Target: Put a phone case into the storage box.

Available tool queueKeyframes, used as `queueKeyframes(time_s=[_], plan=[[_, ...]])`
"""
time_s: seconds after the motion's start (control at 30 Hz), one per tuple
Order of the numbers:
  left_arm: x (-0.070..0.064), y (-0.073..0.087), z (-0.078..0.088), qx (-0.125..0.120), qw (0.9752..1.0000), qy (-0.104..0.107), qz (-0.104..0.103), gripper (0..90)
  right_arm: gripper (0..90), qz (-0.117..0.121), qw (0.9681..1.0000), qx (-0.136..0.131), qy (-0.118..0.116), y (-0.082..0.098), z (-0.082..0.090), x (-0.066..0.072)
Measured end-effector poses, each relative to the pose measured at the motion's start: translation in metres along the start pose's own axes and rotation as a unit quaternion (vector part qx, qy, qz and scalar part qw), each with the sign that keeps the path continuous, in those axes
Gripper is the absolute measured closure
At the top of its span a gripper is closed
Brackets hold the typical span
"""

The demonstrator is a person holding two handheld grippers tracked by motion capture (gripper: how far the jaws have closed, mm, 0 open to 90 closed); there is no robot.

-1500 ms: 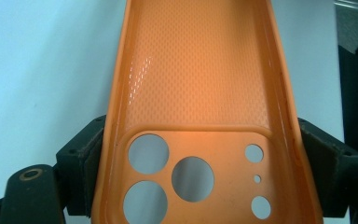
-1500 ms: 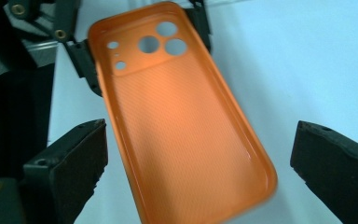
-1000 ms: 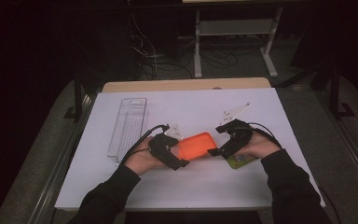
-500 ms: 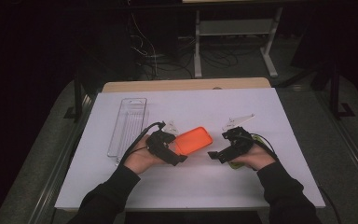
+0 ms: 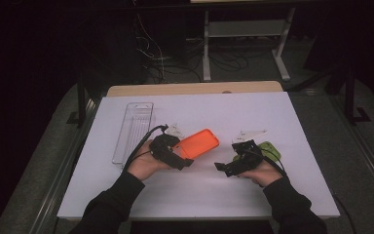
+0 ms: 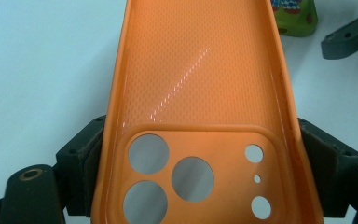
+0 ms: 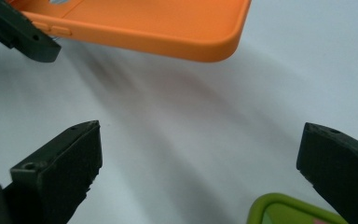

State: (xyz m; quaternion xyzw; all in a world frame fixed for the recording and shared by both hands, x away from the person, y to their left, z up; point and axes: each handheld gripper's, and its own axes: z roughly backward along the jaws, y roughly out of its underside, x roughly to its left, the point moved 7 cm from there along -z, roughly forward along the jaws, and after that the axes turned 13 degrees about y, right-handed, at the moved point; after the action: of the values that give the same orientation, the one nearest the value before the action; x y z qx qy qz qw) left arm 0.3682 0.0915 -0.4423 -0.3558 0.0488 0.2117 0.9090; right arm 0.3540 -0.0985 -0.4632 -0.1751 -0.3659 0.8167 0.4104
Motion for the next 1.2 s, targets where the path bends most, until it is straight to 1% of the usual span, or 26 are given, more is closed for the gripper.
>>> queueKeyframes(time_s=[0.03,0.07,0.1,0.13,0.17,0.23,0.27,0.3,0.37,0.4,0.43,0.5,0.53,0.57,0.6,0.67,0.7,0.77,0.83,0.87,0.9,0.93,0.97,1.03,1.07,1.2], plan=[[-0.0005,-0.0005,-0.0007,-0.006,1.0000,0.001,0.005,16.1,0.0,0.002,1.0000,-0.006,0.003,-0.0005,-0.0009,-0.0013],[-0.0013,-0.0016,-0.0017,-0.014,0.9998,0.001,0.012,16.1,0.0,-0.003,1.0000,-0.007,0.003,-0.0009,-0.0013,-0.0015],[-0.0013,-0.0017,-0.0015,-0.014,0.9998,0.001,0.012,16.1,0.0,-0.004,1.0000,-0.006,0.004,-0.0006,-0.0017,-0.0016],[-0.0017,-0.0018,-0.0015,-0.014,0.9998,0.003,0.013,16.1,0.0,0.004,0.9999,-0.006,0.010,-0.0003,-0.0025,-0.0019],[0.0004,-0.0004,0.0010,0.003,1.0000,0.002,-0.002,16.1,0.0,0.006,0.9999,-0.004,0.013,-0.0002,-0.0028,-0.0016],[0.0000,-0.0004,0.0008,0.000,1.0000,0.003,0.002,16.1,0.0,0.012,0.9997,-0.010,0.016,-0.0011,-0.0038,-0.0016],[-0.0018,-0.0018,-0.0013,-0.015,0.9998,0.003,0.015,16.1,0.0,0.014,0.9996,-0.011,0.020,-0.0013,-0.0039,-0.0017],[-0.0016,-0.0012,-0.0008,-0.012,0.9998,0.003,0.013,16.1,0.0,0.014,0.9996,-0.011,0.021,-0.0016,-0.0035,-0.0011],[-0.0013,-0.0014,-0.0004,-0.014,0.9998,0.002,0.012,16.1,0.0,0.024,0.9992,-0.015,0.028,-0.0021,-0.0030,-0.0010],[-0.0009,-0.0010,0.0007,-0.009,0.9999,0.002,0.009,16.1,0.0,0.029,0.9989,-0.017,0.032,-0.0025,-0.0023,-0.0005],[0.0003,0.0001,0.0025,0.002,1.0000,0.001,0.001,16.1,0.0,0.037,0.9984,-0.019,0.038,-0.0028,-0.0019,-0.0008],[0.0005,-0.0004,0.0028,0.000,1.0000,0.003,0.001,16.1,0.0,0.047,0.9975,-0.023,0.047,-0.0037,-0.0012,-0.0007],[-0.0003,-0.0014,0.0014,-0.011,0.9999,0.003,0.009,16.1,0.0,0.056,0.9968,-0.025,0.051,-0.0041,-0.0010,-0.0010],[-0.0007,-0.0018,0.0007,-0.016,0.9998,0.003,0.013,16.1,0.0,0.062,0.9962,-0.028,0.056,-0.0040,-0.0010,-0.0009],[-0.0008,-0.0014,0.0007,-0.015,0.9998,0.005,0.015,16.1,0.0,0.066,0.9957,-0.026,0.060,-0.0036,-0.0008,-0.0005],[-0.0001,-0.0012,0.0008,-0.014,0.9998,0.004,0.015,16.1,0.0,0.085,0.9934,-0.029,0.072,-0.0031,-0.0016,-0.0014],[0.0013,0.0001,0.0025,-0.003,1.0000,0.003,0.007,16.1,0.0,0.093,0.9924,-0.029,0.076,-0.0029,-0.0017,-0.0019],[0.0023,0.0005,0.0035,0.000,1.0000,0.002,0.004,16.1,0.0,0.103,0.9906,-0.032,0.085,-0.0039,-0.0012,-0.0024],[0.0020,0.0006,0.0042,0.000,1.0000,0.005,0.004,16.1,0.0,0.114,0.9883,-0.036,0.094,-0.0049,-0.0005,-0.0023],[0.0006,-0.0005,0.0029,-0.012,0.9998,0.005,0.014,16.1,0.0,0.119,0.9874,-0.038,0.097,-0.0054,0.0001,-0.0021],[0.0000,-0.0008,0.0023,-0.017,0.9996,0.005,0.021,16.1,0.0,0.123,0.9867,-0.043,0.097,-0.0062,0.0005,-0.0012],[0.0002,-0.0006,0.0025,-0.015,0.9997,0.005,0.020,16.1,0.0,0.124,0.9863,-0.040,0.100,-0.0059,0.0010,-0.0003],[0.0011,0.0003,0.0034,-0.007,0.9999,0.005,0.014,16.1,0.0,0.134,0.9845,-0.043,0.104,-0.0063,0.0009,-0.0004],[0.0013,0.0004,0.0030,-0.006,0.9999,0.005,0.013,16.1,0.0,0.153,0.9808,-0.041,0.114,-0.0060,0.0009,-0.0005],[0.0019,0.0012,0.0035,0.001,1.0000,0.006,0.007,16.1,0.0,0.160,0.9790,-0.044,0.118,-0.0062,0.0009,-0.0007],[0.0019,0.0013,0.0029,0.004,1.0000,0.006,0.004,16.1,0.0,0.189,0.9716,-0.050,0.133,-0.0069,0.0010,-0.0001]])
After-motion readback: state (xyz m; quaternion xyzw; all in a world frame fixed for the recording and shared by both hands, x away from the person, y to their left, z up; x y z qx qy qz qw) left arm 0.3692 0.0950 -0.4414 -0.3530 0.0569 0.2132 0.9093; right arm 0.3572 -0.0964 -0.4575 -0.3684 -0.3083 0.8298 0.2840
